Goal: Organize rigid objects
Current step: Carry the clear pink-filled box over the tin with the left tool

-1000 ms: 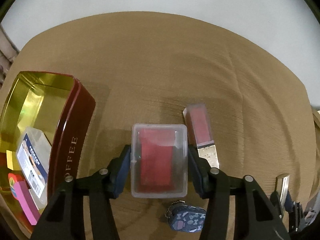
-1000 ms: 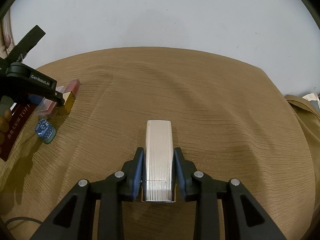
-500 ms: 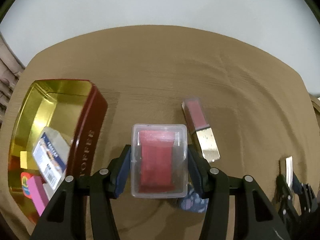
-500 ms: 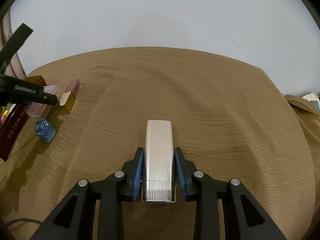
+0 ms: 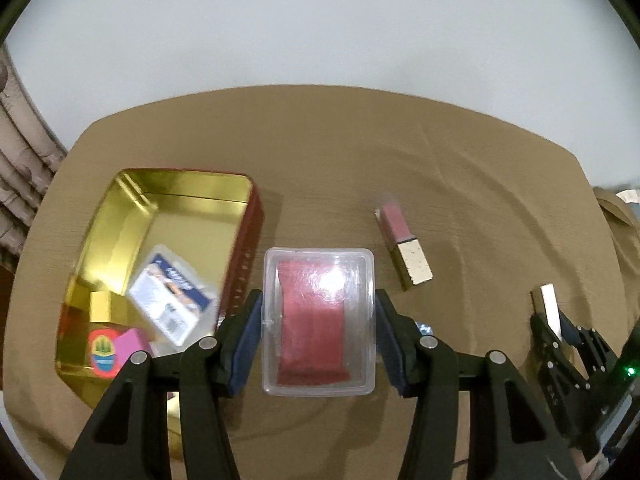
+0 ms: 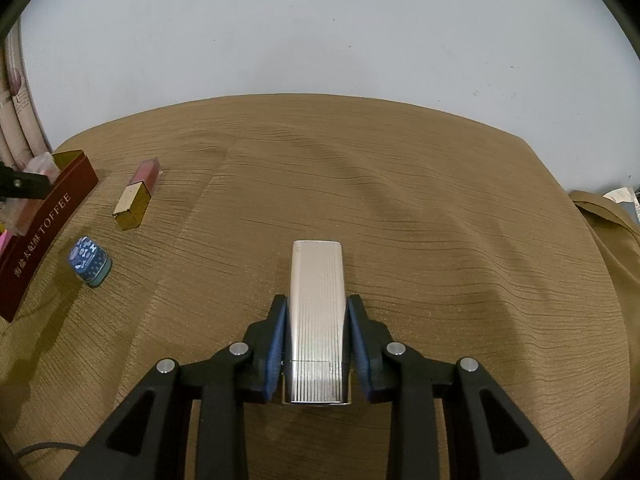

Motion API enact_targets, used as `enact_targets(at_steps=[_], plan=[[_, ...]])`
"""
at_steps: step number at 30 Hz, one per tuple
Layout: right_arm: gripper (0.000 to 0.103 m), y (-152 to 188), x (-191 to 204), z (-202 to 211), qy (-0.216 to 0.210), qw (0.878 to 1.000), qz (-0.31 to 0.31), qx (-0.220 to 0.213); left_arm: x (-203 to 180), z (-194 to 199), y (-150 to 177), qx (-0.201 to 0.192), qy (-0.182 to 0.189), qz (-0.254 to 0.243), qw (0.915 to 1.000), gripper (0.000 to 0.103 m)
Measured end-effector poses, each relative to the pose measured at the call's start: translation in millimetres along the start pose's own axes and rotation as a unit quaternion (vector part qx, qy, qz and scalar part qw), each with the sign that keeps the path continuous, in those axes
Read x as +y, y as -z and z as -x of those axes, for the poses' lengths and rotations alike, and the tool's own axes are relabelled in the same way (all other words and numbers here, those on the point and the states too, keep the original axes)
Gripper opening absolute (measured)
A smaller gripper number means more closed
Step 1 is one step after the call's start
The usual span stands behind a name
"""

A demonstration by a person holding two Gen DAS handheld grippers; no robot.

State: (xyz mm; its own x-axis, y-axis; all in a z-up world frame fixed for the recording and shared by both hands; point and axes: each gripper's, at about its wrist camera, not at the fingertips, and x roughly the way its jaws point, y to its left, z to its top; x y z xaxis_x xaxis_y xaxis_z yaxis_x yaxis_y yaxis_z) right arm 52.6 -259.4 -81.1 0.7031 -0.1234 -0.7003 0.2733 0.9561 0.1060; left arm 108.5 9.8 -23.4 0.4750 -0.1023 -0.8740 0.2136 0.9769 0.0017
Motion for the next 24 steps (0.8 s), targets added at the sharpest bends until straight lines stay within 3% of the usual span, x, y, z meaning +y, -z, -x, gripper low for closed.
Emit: enact_targets(at_steps=[9,24], plan=[[0.03,-0.4,0.3,0.1,0.0,1.0,0.0,0.0,45.2,22.7,-1.7,-0.017,-0.039,0.023,0.9988,0.049],[0.03,-0.9,0.6,0.5,0.002,1.0,0.0,0.0,134.1,17.8,-3.0,-0.007,-0.113,0.076,0.9907,0.05]])
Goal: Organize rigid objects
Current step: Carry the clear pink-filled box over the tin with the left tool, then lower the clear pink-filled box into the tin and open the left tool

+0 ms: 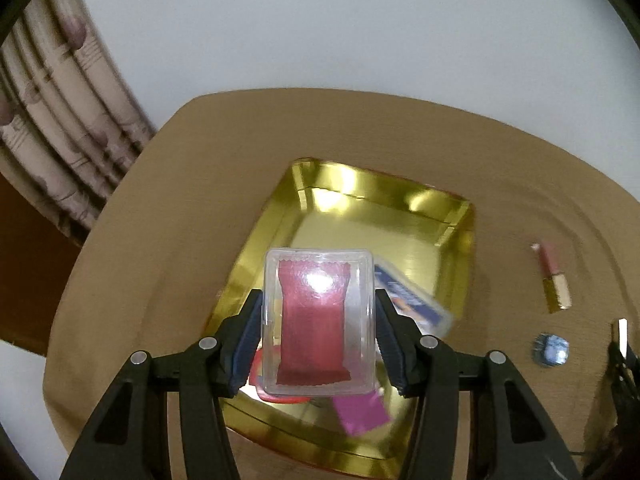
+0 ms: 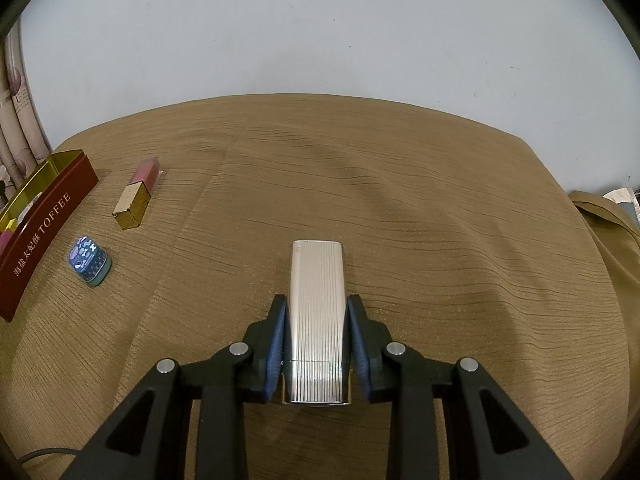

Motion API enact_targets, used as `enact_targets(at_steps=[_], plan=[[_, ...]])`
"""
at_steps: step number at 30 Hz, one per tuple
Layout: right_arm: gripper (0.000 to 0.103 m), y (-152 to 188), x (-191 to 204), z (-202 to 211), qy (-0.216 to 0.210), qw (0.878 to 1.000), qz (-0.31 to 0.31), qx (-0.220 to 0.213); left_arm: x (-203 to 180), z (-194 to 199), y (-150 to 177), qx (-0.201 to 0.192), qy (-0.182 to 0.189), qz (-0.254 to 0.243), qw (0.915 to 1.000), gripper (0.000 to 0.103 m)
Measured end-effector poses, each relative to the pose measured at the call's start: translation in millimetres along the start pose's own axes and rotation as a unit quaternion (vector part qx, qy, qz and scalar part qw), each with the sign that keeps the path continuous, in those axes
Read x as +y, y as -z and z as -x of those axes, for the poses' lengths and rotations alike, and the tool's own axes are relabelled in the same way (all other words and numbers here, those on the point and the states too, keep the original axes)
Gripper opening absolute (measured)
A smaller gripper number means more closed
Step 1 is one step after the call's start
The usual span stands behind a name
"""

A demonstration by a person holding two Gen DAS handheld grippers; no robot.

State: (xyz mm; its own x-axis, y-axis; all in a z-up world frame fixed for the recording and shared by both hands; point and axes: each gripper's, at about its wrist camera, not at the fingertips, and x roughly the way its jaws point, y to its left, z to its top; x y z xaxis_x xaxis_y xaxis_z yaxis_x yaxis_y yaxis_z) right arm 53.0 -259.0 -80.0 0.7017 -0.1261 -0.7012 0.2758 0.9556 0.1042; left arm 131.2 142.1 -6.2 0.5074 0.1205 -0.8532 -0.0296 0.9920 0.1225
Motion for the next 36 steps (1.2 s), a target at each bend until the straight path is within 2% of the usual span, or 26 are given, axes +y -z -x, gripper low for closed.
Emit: enact_targets(at_steps=[6,18,27,36], plan=[[0.03,-0.2,0.0,-0.1,0.0,1.0,0.0,0.0,20.1,-17.9,-1.8,0.011,-0.013,0.01,0.9998,0.05],[0.03,-0.6,0.3,0.4,0.001,1.0,0.001,0.0,39.8,-41.5,-14.0,0.032,-0.013,0.039,0.9987,0.05],[0.03,-0.9,0.4,0.6,0.001,1.0,0.001,0.0,23.0,-48.3,-9.6,0.017,-0.035,-0.02,0.999,0.05],[0.03,-1.6,0.7,1.2,0.002,1.0,0.002,0.0,13.9,-50.5,-26.2,0.012,-0.029,-0.025,0.9992,0.05]])
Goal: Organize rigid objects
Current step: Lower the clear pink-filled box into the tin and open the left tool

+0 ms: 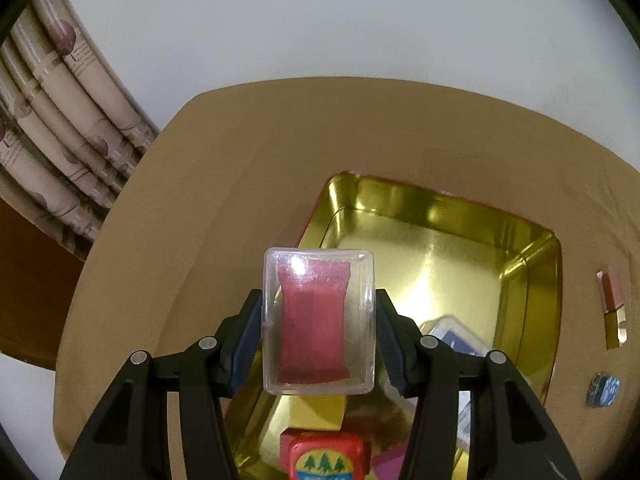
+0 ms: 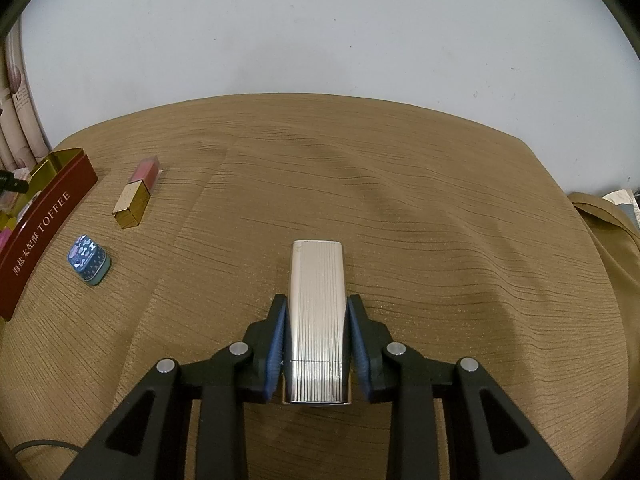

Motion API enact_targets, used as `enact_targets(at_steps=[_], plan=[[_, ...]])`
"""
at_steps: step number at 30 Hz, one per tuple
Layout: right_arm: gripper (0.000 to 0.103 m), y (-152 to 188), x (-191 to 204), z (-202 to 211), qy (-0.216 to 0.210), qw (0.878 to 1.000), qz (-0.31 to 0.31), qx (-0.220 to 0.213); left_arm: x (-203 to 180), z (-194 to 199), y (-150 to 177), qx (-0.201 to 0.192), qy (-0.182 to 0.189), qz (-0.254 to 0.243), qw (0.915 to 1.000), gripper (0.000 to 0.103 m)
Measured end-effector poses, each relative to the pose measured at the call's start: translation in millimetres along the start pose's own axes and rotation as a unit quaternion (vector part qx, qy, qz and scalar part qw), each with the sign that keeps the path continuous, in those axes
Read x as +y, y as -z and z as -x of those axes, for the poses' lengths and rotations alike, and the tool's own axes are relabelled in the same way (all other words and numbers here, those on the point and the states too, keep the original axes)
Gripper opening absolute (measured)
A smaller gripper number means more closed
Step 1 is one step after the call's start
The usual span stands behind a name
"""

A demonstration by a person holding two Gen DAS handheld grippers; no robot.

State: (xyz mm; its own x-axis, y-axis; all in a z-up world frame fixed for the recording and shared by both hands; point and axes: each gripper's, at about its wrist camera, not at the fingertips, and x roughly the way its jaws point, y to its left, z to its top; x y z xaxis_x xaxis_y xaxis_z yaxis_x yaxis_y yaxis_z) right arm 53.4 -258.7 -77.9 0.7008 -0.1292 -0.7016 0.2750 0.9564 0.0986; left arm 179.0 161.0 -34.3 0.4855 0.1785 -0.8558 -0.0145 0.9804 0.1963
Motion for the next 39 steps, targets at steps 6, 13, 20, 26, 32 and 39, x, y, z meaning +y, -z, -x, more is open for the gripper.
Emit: enact_targets(at_steps=[6,13,20,26,32,39], plan=[[0.03,0.1,0.6,-0.1,0.001,1.0,0.001,0.0,-11.9,-1.6,-3.2,-0.012,-0.008,-0.028,0.9995,0.05],[0.03,0.0,0.5,0.0,0.001,1.0,0.001,0.0,-22.7,-5.5,-1.1,-0.009,0.011,-0.052,0.9986,0.05],[0.03,-0.1,0.2,-0.2,0.001,1.0,0.002,0.0,-23.5,-19.3,6.1,0.01,0.004,-0.047,0.9988,0.05],[0.03,-0.2,0.4,-0.2,0.002,1.0,0.0,-0.001,-18.2,-24.0,5.5,0.016,0.004,-0.039,0.9991,0.05],[0.03,-0.3,0.4,-0.3,0.003,1.0,0.001,-0.001,-6.9,-29.6,2.5,0.024,0.01,-0.026,0.9993,0.051],[0.03,-0.5,0.1,-0.4,0.003,1.0,0.002,-0.001,-2.6,-24.0,4.7,0.027,0.019,-0.024,0.9992,0.053]])
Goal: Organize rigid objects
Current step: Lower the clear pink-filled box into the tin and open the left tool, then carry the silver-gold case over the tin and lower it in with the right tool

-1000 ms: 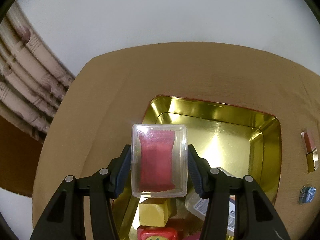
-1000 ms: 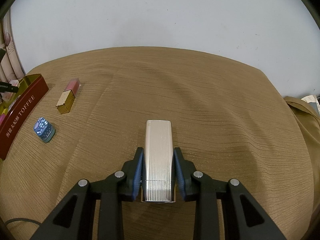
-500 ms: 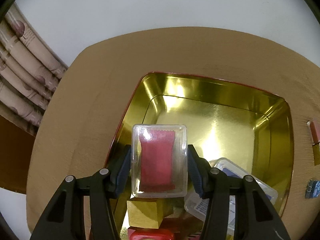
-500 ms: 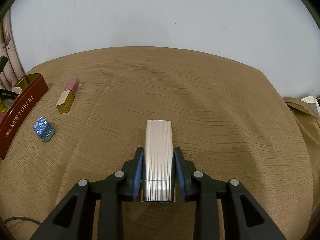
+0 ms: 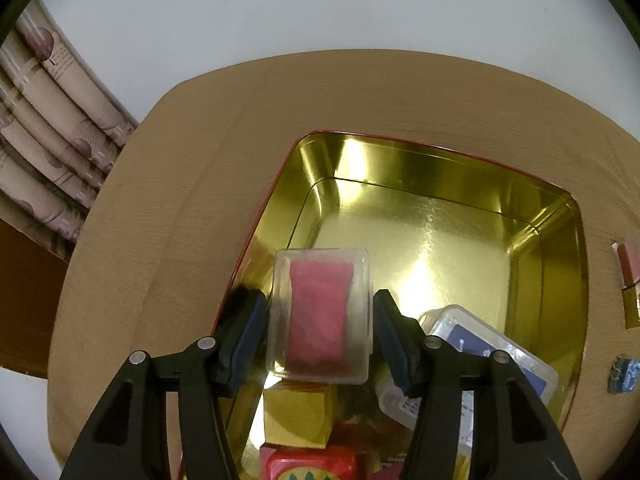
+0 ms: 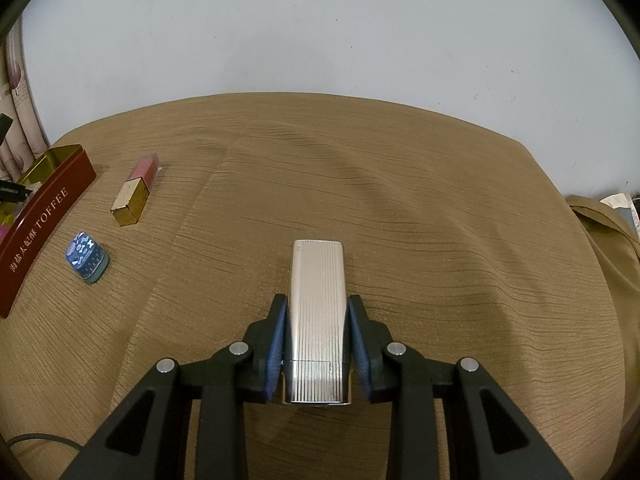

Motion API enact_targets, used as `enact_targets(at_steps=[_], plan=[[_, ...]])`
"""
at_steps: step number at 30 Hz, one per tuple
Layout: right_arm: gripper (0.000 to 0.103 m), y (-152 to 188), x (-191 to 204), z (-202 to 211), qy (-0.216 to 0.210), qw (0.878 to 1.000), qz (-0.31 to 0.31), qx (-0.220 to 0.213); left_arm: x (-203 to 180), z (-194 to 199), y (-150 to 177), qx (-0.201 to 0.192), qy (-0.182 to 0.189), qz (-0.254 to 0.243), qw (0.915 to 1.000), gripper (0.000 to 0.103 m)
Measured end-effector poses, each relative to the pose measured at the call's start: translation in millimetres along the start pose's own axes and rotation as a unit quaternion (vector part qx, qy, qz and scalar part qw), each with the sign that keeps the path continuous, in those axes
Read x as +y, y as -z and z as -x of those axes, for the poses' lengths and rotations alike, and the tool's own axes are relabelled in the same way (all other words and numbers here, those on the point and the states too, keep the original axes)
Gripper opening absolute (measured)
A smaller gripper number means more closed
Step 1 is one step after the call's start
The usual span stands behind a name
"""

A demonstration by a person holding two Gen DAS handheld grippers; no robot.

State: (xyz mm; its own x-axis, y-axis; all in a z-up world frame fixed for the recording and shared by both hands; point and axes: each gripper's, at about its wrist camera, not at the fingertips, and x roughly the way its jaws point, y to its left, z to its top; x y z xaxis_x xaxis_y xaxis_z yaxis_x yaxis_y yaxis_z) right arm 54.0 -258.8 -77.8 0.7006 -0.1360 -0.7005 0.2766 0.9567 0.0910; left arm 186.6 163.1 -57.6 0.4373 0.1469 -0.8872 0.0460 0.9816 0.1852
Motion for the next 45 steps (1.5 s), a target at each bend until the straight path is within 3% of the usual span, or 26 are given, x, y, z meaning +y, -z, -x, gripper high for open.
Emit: enact_targets(at_steps=[3,9,20,28,36,38,41,45], plan=[[0.03,0.0,-0.1,0.0,0.001,1.0,0.001,0.0,3.8,7.2,2.1,0.0,0.013,0.01,0.9999,0.057],[0.03,0.2,0.1,-0.3,0.003,1.0,0.004,0.0,17.1,48.0,23.6,-0.042,0.02,0.024,0.9986,0.064],[0.03,0.1,0.6,-0.1,0.003,1.0,0.004,0.0,42.1,114.7,86.2,-0.119,-0.023,0.026,0.9923,0.072],[0.03,0.4,7.9,-0.6,0.013,1.0,0.012,0.001,73.2,108.9,109.0,-0.11,-0.015,0.091,0.9897,0.076],[0.029,-1.3,15.4,2.5,0.041,0.999,0.0,0.013,87.8,108.9,113.7,-0.124,-0.047,0.105,0.9856,0.08],[0.029,-2.8,17.0,4.4,0.039,0.999,-0.008,0.016,89.9,110.0,112.5,-0.128,-0.06,0.107,0.9841,0.081],[0.029,-7.1,25.0,11.1,0.033,0.999,-0.009,0.013,96.4,107.7,112.0,-0.122,-0.05,0.122,0.9838,0.082],[0.029,-19.8,46.4,28.7,0.001,1.0,-0.002,-0.003,103.0,107.1,111.9,-0.12,-0.057,0.136,0.9819,0.082]])
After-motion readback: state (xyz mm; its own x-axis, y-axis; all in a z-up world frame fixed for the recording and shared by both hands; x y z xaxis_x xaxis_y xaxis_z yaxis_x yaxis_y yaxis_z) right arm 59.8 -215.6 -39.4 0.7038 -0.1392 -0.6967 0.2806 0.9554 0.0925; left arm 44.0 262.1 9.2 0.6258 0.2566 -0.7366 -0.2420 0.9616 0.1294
